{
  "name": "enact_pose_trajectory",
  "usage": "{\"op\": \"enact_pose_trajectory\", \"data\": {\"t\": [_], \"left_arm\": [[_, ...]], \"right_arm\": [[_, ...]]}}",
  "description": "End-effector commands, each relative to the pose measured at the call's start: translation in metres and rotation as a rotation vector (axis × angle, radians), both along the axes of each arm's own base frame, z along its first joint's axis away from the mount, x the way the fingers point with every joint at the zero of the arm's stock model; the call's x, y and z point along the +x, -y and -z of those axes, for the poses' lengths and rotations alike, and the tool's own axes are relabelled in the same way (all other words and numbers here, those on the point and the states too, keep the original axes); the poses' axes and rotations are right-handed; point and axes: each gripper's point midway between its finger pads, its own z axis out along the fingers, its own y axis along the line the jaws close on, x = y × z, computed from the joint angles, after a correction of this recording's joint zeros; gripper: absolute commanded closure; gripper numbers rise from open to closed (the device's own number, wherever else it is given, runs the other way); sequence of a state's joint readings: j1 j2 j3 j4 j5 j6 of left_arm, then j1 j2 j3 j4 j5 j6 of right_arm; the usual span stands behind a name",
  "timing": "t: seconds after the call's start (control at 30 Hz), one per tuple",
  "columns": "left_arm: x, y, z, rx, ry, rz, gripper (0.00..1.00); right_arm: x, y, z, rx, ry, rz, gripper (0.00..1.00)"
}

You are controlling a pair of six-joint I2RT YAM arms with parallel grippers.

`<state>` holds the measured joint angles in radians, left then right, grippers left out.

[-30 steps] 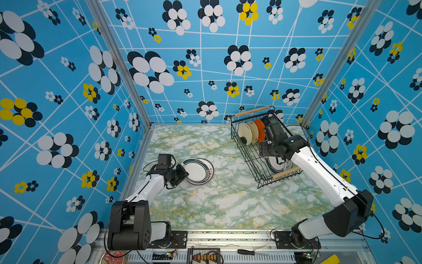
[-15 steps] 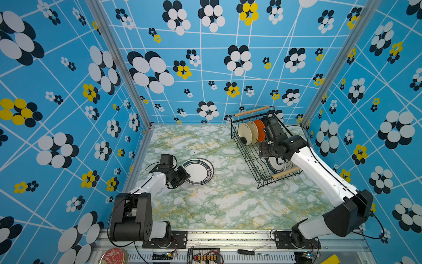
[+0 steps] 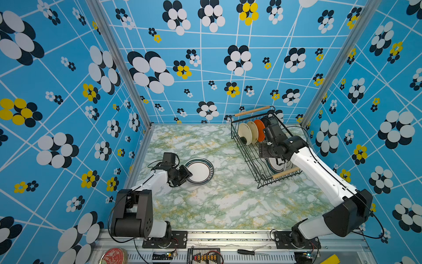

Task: Unload the plates from the dish rack
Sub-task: Place the plate on the plate.

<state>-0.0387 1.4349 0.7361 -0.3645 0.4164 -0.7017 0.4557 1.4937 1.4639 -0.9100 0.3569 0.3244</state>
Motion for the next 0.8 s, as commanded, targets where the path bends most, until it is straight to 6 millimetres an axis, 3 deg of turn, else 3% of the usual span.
{"op": "enact_pose_trajectory", "data": {"t": [0.0, 0.27, 0.43, 0.53, 0.73, 0.77], "left_arm": [[0.0, 0.0, 0.0, 0.046, -0.026, 0.034, 0.44], [0.002, 0.001, 0.002, 0.067, -0.049, 0.057, 0.36], [-0.003, -0.009, -0.004, 0.125, -0.056, 0.048, 0.3], [-0.007, -0.014, -0.015, 0.156, -0.038, 0.05, 0.28], [0.002, -0.012, -0.056, 0.159, 0.127, 0.085, 0.24], [0.003, -0.012, -0.062, 0.16, 0.148, 0.086, 0.15]], "right_arm": [[-0.007, 0.004, 0.004, -0.01, -0.024, -0.011, 0.19], [-0.008, 0.005, 0.007, -0.017, -0.034, -0.016, 0.19], [-0.008, 0.01, 0.01, -0.018, -0.048, -0.007, 0.19], [-0.008, 0.015, 0.012, -0.025, -0.065, -0.001, 0.19], [-0.008, 0.033, 0.014, -0.048, -0.084, 0.026, 0.2], [-0.007, 0.037, 0.016, -0.056, -0.087, 0.027, 0.2]]}}
